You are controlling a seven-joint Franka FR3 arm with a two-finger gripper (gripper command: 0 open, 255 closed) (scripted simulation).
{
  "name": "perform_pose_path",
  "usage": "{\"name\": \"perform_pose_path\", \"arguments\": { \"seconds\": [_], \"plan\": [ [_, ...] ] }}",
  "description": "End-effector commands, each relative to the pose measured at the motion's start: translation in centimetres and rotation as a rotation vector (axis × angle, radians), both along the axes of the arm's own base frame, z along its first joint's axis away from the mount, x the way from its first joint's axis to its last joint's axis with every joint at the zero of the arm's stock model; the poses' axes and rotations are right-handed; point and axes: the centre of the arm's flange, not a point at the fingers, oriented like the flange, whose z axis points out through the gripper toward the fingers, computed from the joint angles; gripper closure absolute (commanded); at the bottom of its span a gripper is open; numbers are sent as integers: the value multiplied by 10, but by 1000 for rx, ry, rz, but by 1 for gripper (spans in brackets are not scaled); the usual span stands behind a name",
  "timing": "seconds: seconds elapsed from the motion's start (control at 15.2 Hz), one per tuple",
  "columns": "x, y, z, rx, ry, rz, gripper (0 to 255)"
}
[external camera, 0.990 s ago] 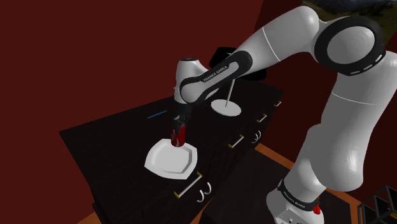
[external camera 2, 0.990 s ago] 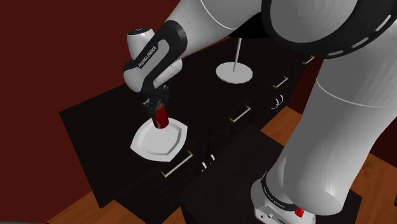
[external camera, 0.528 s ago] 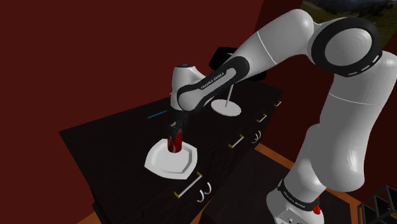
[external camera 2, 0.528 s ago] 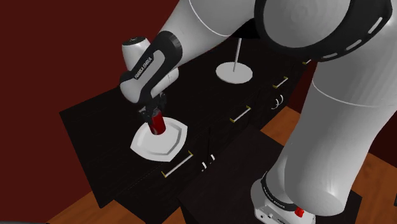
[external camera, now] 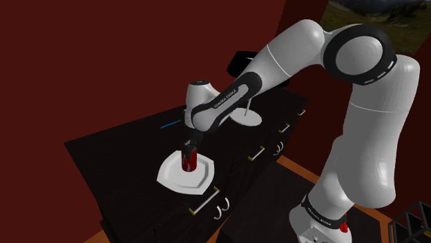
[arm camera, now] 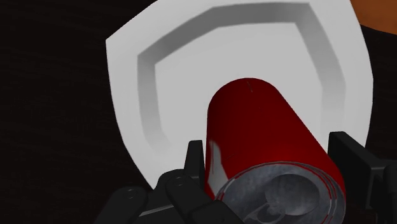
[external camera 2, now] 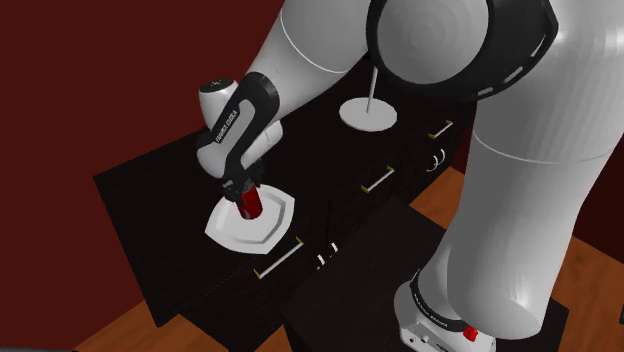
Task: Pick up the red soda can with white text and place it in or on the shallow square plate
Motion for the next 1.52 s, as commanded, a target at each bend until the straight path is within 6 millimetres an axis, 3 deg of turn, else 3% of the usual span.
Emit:
{"name": "perform_pose_path", "arguments": {
  "seconds": [0.0, 0.33, 0.79, 0.86, 1.19, 1.45],
  "plan": [
    [1, 0, -12, 0, -1, 0, 255],
    [1, 0, -38, 0, -1, 0, 255],
    [1, 0, -38, 0, -1, 0, 255],
    [1, 0, -38, 0, -1, 0, 0],
    [1, 0, -38, 0, -1, 0, 0],
    [1, -1, 12, 0, -1, 0, 0]
  ]
}}
